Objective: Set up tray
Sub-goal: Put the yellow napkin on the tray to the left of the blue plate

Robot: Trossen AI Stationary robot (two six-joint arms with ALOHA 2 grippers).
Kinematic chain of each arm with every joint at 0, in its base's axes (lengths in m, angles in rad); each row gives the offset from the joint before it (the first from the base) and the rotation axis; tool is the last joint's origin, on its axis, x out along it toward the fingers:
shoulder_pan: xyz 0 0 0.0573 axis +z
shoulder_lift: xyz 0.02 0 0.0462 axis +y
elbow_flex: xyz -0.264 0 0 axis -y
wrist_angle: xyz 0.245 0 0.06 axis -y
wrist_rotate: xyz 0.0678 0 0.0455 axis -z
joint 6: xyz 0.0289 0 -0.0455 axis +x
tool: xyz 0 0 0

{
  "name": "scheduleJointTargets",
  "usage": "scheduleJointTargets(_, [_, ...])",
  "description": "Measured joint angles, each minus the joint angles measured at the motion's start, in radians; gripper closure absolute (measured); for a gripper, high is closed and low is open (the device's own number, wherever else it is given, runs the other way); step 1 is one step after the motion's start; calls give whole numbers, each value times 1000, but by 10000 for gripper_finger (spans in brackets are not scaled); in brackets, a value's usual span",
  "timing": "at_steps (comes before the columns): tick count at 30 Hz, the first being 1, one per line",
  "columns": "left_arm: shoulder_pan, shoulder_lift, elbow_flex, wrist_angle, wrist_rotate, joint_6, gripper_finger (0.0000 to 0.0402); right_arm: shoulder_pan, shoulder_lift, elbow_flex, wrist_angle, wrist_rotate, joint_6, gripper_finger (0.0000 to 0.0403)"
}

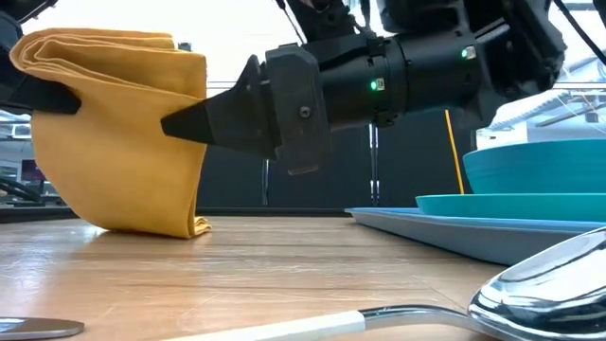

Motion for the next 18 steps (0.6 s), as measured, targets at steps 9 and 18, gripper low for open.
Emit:
scheduleJointTargets(9, [24,0,0,13,34,6,375,-21,0,31,-41,-89,27,185])
scheduleJointTargets(18, [25,0,0,25,36,29,379,-25,0,79,-145,-139,42,259])
